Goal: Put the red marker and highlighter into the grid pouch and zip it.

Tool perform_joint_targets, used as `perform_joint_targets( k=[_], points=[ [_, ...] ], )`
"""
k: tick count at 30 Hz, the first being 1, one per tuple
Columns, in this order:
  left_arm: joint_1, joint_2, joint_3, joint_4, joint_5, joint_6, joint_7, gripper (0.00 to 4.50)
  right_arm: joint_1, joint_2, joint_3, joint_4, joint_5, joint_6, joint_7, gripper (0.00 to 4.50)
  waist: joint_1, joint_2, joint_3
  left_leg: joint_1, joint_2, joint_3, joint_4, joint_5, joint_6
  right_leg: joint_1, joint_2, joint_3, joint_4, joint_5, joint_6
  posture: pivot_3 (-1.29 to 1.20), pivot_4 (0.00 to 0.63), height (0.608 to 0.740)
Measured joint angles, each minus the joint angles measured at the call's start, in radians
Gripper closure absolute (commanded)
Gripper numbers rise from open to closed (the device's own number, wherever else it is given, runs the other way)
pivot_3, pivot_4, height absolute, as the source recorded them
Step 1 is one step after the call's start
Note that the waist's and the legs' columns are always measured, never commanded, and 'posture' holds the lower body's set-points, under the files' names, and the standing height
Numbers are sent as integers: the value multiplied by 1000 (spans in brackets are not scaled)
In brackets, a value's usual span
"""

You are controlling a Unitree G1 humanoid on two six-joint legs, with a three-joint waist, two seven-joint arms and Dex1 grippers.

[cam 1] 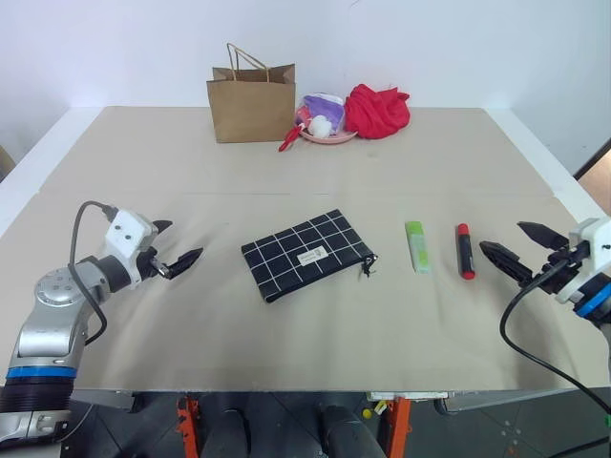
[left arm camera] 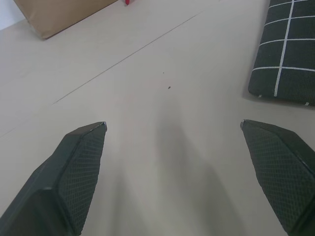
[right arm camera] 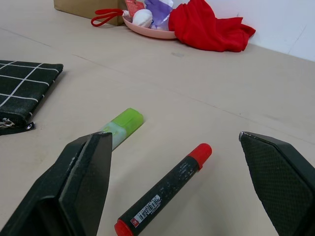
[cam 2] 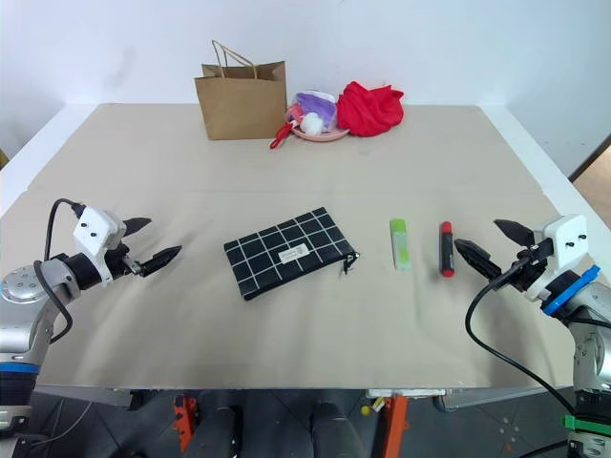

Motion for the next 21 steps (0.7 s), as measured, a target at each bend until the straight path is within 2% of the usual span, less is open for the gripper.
perform_joint_targets(
  k=[21],
  points=[
    [-35,-3,-1,18,-21,-7,-55,0,-16,-1,-9,17,-8,0,9,56,0,0,0,0,0,0,0,0,0,0,0,0,0,0,0,0,150,740]
  ],
)
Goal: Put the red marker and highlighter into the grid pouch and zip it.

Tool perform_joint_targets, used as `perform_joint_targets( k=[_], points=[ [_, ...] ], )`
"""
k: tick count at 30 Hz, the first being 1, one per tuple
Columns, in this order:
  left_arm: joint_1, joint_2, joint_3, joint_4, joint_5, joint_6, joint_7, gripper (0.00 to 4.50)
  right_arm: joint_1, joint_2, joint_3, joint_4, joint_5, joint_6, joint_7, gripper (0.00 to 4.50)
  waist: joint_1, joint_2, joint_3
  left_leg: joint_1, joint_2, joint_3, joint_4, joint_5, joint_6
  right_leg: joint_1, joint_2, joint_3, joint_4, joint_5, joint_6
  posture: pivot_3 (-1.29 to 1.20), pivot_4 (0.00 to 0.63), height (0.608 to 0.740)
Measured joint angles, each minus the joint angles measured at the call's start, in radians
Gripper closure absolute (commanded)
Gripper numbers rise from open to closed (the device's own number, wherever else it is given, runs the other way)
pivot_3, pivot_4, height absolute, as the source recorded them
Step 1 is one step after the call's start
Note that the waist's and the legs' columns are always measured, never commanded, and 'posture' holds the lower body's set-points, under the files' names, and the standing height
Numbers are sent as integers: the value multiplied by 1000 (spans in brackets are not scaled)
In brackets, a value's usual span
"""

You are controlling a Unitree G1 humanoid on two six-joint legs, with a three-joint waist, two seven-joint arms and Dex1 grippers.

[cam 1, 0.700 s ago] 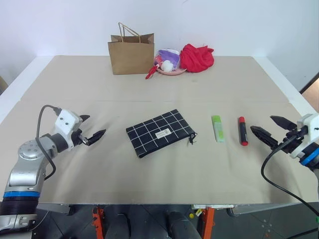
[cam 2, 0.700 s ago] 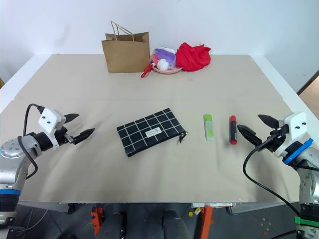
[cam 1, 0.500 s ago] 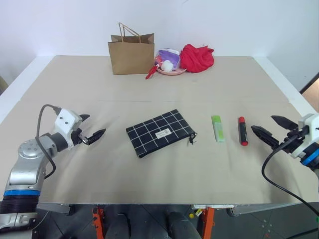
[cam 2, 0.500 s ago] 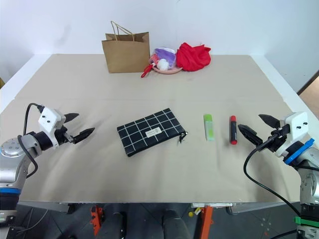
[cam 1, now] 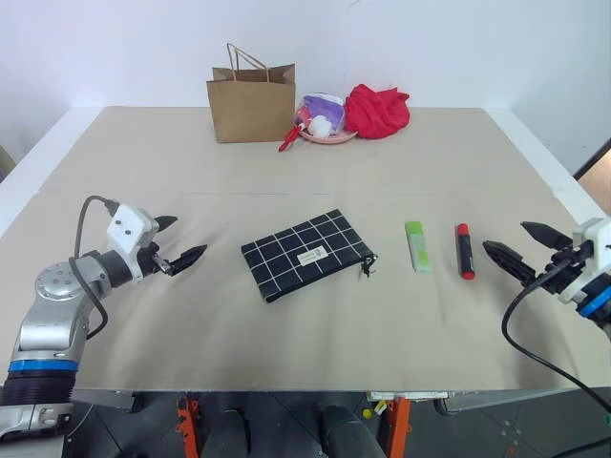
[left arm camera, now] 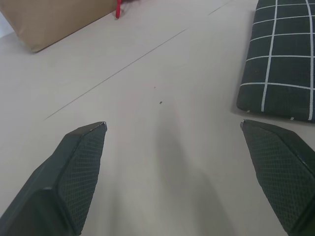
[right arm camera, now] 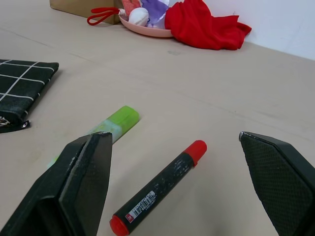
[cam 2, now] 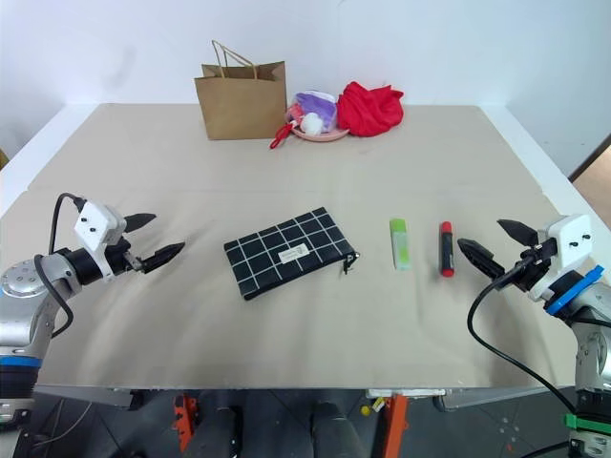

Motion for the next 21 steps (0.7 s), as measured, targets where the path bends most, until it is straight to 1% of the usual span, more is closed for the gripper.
perform_joint_targets(
  k=[4,7,9,10,11,12,15,16,19,20,21],
  points=[
    [13,-1,-33,-51,-11,2,-50,0,-47,23,46,-63,12,59,-13,56,-4,0,0,0,0,0,0,0,0,0,0,0,0,0,0,0,150,740],
    [17,-16,-77,-100,-19,10,-80,0,-117,106,140,-154,28,119,-41,816,-11,0,0,1,1,0,0,0,0,0,1,0,1,1,-1,0,150,740],
    [19,-40,-115,-119,-18,15,-86,0,-174,185,231,-187,22,149,-68,1636,-12,0,0,1,1,0,0,0,0,0,1,0,1,1,-1,0,150,740],
    [25,-45,-135,-120,-14,14,-93,0,-202,234,277,-189,8,164,-97,1972,-11,0,0,1,1,0,1,0,0,0,1,0,1,1,0,0,150,740],
    [27,-49,-143,-120,-10,12,-97,0,-210,254,294,-189,0,167,-110,2493,-11,0,0,0,0,0,1,0,0,0,1,0,1,1,0,0,150,740],
    [30,-53,-155,-120,-5,7,-101,0,-216,276,314,-186,-11,168,-125,2720,-10,0,0,-1,1,0,1,0,0,0,1,0,1,1,0,0,150,740],
    [38,-71,-181,-120,11,-4,-103,0,-220,318,365,-179,-44,170,-149,4102,0,0,0,-2,0,-1,0,0,0,-1,0,-1,1,1,-1,0,150,740],
    [39,-78,-196,-119,21,-11,-102,0,-221,335,383,-178,-56,172,-160,4472,2,0,0,-3,0,-1,0,0,0,-2,0,-1,1,2,-3,0,150,740],
    [48,-110,-219,-121,33,-21,-101,0,-223,385,434,-132,-105,142,-177,4472,3,0,0,-2,1,-1,0,0,1,-2,1,-1,1,2,-4,0,150,740],
    [57,-119,-243,-126,37,-25,-102,0,-219,417,478,-97,-137,131,-180,4472,2,0,0,-2,1,-1,0,0,1,-2,1,-2,1,2,-4,0,150,740],
    [57,-119,-244,-126,37,-25,-102,0,-218,418,481,-96,-138,131,-181,4472,2,0,0,-2,1,-1,0,0,1,-2,1,-2,1,2,-4,0,150,740]
  ],
)
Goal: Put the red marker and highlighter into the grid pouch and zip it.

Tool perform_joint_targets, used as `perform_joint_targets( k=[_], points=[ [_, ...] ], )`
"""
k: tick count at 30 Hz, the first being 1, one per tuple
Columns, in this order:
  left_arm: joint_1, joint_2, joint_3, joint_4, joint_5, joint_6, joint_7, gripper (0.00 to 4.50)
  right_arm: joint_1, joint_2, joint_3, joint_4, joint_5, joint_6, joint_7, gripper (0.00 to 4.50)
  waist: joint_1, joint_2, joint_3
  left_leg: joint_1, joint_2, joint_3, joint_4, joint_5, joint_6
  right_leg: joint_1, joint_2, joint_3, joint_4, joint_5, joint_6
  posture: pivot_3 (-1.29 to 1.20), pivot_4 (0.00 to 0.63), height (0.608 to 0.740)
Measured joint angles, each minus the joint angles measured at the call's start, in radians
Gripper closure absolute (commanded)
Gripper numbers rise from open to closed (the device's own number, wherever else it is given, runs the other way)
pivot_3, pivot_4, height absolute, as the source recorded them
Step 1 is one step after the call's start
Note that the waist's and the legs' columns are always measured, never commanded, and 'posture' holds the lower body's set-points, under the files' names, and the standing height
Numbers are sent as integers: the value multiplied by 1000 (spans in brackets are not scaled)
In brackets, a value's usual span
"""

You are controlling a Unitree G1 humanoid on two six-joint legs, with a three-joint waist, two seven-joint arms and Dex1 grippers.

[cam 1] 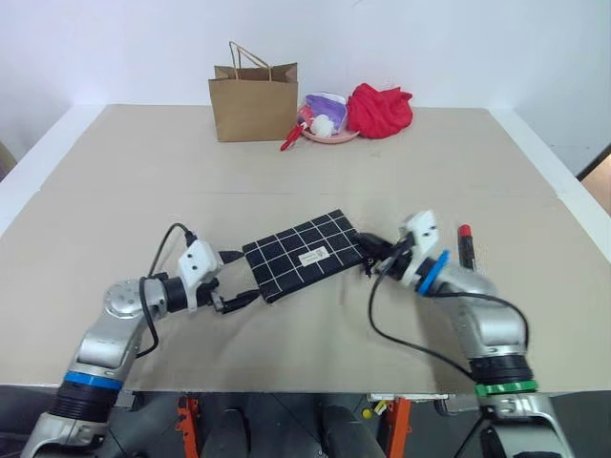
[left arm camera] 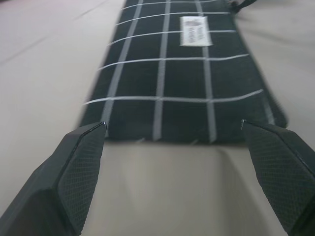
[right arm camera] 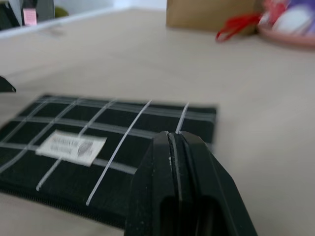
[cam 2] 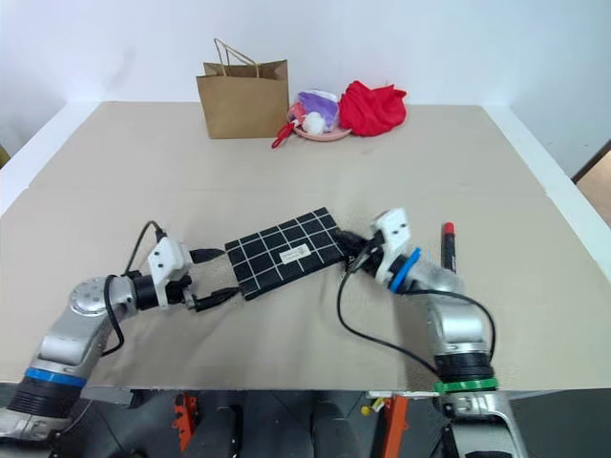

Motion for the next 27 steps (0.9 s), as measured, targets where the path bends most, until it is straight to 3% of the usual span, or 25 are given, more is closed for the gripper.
perform_joint_targets(
  k=[9,19,27],
  points=[
    [5,-1,-9,-20,11,-8,-3,0,-1,15,31,76,-98,-96,-25,4472,1,0,0,5,0,0,3,0,0,6,0,0,0,0,3,0,150,740],
    [-54,87,-110,69,163,-308,-135,0,-25,14,29,105,-122,-113,-40,4472,0,0,0,7,0,0,3,1,0,9,0,0,-1,-2,-1,0,150,740],
    [-161,4,-131,237,228,-451,-87,0,-25,15,27,108,-128,-118,-47,4472,1,0,-1,7,0,0,3,1,1,10,0,0,-1,-1,0,0,150,740]
  ],
)
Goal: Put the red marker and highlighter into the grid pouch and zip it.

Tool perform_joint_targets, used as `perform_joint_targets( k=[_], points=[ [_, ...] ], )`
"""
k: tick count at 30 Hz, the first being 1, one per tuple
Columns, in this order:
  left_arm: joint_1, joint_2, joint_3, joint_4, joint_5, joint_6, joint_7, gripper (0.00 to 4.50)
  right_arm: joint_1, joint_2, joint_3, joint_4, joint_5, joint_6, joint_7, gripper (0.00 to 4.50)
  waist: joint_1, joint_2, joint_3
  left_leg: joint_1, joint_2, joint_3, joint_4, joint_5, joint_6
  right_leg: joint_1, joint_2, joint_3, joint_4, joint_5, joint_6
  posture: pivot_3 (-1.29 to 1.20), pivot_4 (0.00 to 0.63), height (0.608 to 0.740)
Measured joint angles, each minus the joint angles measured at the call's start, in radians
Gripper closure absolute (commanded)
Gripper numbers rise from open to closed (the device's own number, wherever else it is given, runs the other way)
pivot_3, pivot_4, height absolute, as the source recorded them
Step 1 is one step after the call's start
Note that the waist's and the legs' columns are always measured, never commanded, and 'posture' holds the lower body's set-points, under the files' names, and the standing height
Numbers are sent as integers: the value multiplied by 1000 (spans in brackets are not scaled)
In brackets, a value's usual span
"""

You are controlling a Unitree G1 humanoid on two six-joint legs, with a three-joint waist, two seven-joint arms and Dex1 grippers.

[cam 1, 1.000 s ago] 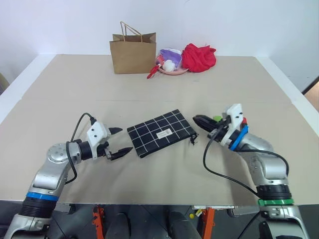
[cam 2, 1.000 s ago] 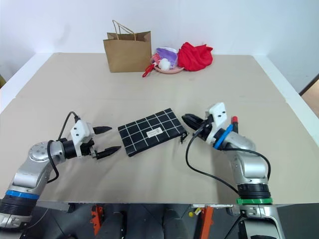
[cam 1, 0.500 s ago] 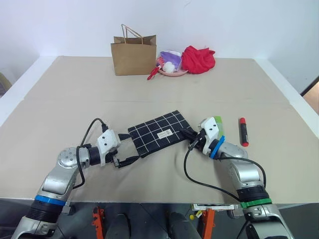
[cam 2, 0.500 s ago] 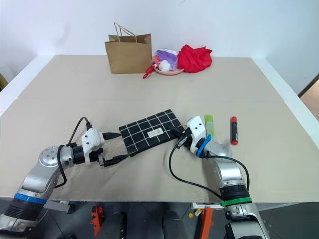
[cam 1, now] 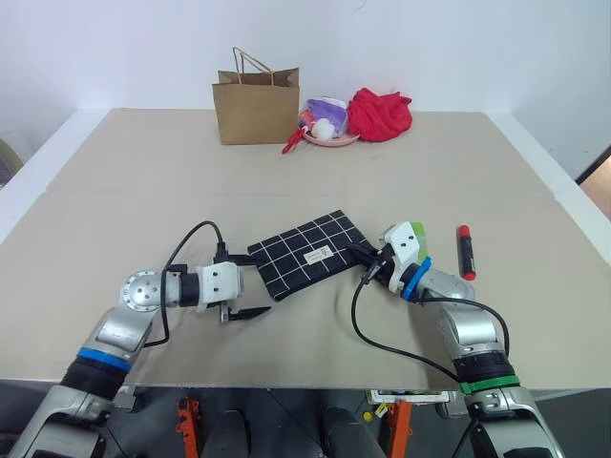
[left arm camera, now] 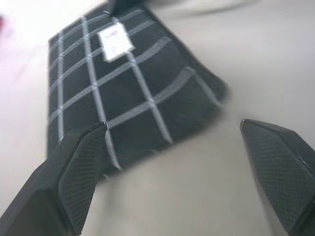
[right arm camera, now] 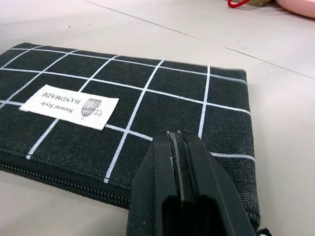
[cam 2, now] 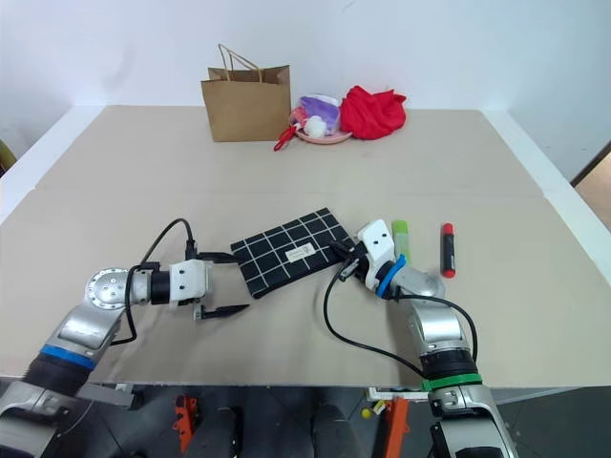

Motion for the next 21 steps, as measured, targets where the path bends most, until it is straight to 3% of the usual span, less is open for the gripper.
perform_joint_targets(
  k=[10,14,21],
  points=[
    [-76,-87,-44,87,32,-49,18,0,4,1,0,-10,1,1,0,4472,0,0,0,-1,0,0,-2,0,0,-1,0,0,0,2,5,0,150,740],
    [-103,-95,-73,114,54,-67,5,1232,12,1,-1,-22,1,4,-4,4500,-1,0,0,-1,0,0,-2,0,0,0,0,0,0,2,5,0,150,740],
    [-164,-107,-76,225,92,-99,40,4466,26,1,0,-39,2,7,-7,4500,-2,0,0,0,0,-1,-1,0,0,0,0,0,0,2,5,0,150,740]
  ],
)
